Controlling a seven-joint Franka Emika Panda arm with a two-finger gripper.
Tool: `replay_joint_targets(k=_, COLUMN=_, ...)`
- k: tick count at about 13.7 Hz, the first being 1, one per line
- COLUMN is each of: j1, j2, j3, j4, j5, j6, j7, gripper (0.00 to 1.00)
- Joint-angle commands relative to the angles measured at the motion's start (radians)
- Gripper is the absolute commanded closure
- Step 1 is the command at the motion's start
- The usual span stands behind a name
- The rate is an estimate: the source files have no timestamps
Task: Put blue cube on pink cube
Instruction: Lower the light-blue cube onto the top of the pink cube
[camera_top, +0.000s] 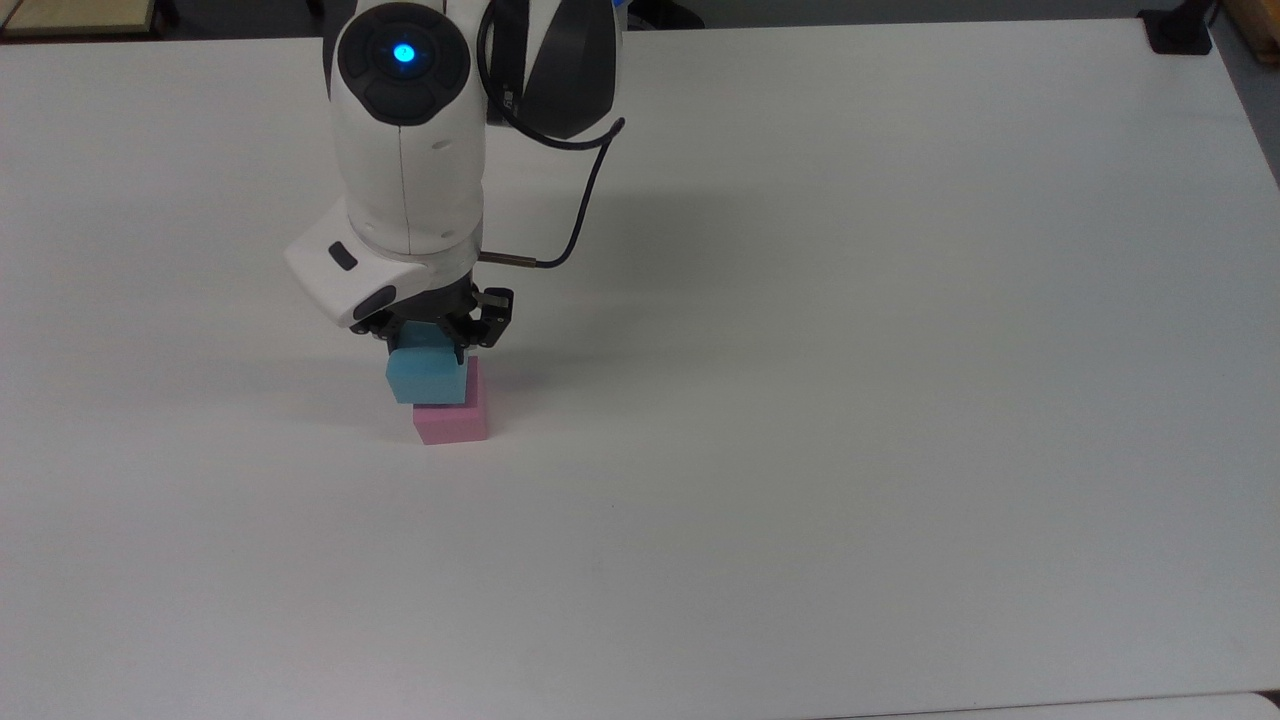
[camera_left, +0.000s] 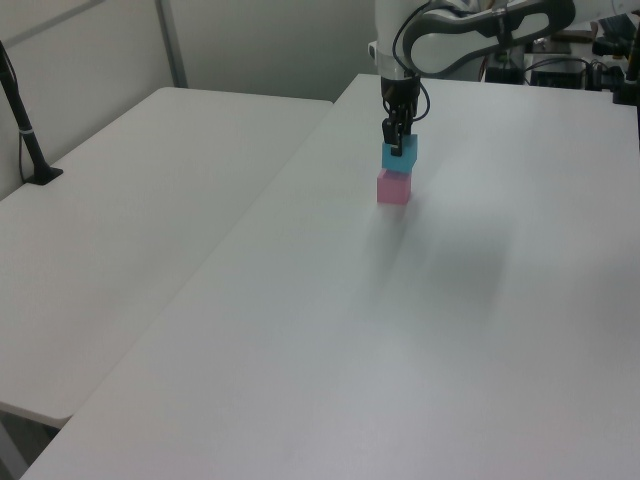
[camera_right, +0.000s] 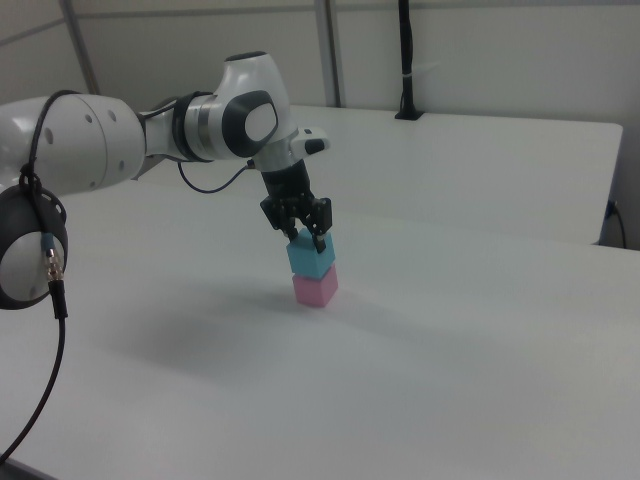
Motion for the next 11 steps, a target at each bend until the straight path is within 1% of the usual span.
replay_joint_targets(k=1, j1=0.011, j2=0.017, j3=-0.005, j4=0.015, j5=-0.016, j6=0.024, j7=-0.003, gripper=0.64)
replay_joint_targets(k=4, j1=0.011, j2=0.021, j3=-0.003, j4=0.015, j5=-0.018, j6=0.027, j7=-0.003, gripper=0.63)
replay_joint_targets(k=5, j1=0.011, j2=0.022, j3=-0.002, j4=0.013, j5=-0.018, j6=0.027, j7=-0.001, gripper=0.6)
replay_joint_targets(k=6, j1=0.012, j2=0.025, j3=-0.001, j4=0.013, j5=-0.018, j6=0.027, j7=0.0, gripper=0.42)
replay_joint_targets(k=7, j1=0.011, j2=0.027, j3=-0.001, j4=0.013, j5=-0.023, j6=0.027, j7=0.008, gripper=0.37)
replay_joint_targets(k=8, j1=0.012, j2=0.027, j3=-0.001, j4=0.013, j5=-0.033, j6=0.027, j7=0.025, gripper=0.09)
replay_joint_targets(k=9, j1=0.012, j2=0.027, j3=-0.001, j4=0.013, j5=-0.047, j6=0.027, j7=0.036, gripper=0.0)
replay_joint_targets(k=11, j1=0.012, j2=0.025, j3=0.0, j4=0.013, j5=-0.067, j6=0.027, j7=0.042, gripper=0.0)
